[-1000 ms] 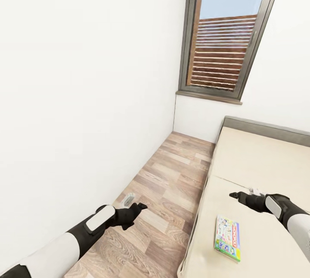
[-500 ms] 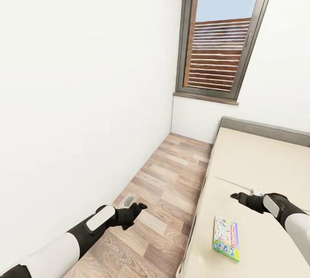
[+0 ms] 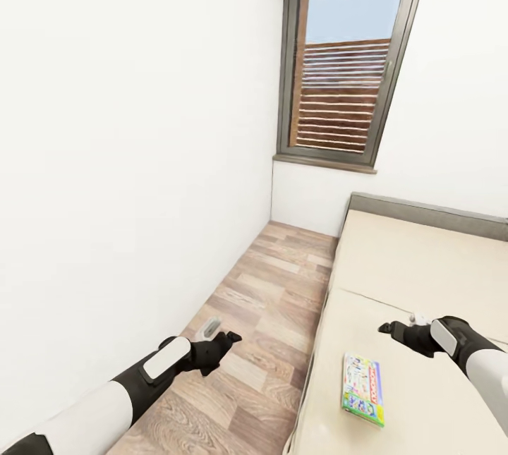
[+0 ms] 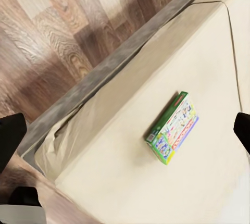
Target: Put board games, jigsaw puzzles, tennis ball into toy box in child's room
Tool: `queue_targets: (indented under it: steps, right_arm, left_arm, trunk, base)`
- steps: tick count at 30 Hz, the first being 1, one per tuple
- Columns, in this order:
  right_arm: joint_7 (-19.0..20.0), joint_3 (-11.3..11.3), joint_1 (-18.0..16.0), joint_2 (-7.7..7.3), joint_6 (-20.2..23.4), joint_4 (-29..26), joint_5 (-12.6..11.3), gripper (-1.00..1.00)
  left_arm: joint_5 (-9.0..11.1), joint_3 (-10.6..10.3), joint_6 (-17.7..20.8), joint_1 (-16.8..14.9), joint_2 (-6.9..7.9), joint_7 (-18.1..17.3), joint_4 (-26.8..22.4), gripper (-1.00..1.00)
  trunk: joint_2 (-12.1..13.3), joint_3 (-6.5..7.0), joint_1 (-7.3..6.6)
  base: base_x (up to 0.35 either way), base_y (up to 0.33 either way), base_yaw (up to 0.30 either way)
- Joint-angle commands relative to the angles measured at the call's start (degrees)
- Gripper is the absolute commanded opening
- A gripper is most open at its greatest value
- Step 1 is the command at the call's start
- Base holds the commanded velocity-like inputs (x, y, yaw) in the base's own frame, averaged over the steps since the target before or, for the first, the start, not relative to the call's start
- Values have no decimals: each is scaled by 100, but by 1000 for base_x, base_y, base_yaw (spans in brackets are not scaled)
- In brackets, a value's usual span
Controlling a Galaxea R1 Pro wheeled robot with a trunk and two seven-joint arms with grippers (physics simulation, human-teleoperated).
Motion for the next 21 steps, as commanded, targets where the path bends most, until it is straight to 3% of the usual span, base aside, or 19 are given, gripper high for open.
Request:
queue_targets:
  steps: [1, 12, 18, 21]
  right_arm:
    - [9, -25, -4, 0, 39, -1, 25, 100]
    - [30, 1, 2, 17, 62, -27, 42, 100]
    - [53, -8, 4, 22, 694, -7, 30, 100]
    - [55, -11, 4, 19, 749, -15, 26, 100]
  left_arm:
    - [51, -31, -27, -6, 7, 44, -15, 100]
    - [49, -30, -265, 4, 0, 55, -13, 100]
    - [100, -30, -274, 2, -3, 54, -6, 100]
    - [90, -31, -296, 4, -22, 51, -5, 100]
  trunk:
    - [-48, -17, 24]
    - [-490, -161, 266]
    - [-730, -267, 398]
    - [-851, -321, 463]
  base:
    - [0, 0, -116]
    - [0, 0, -47]
    - [0, 0, -2]
    - [0, 0, 0]
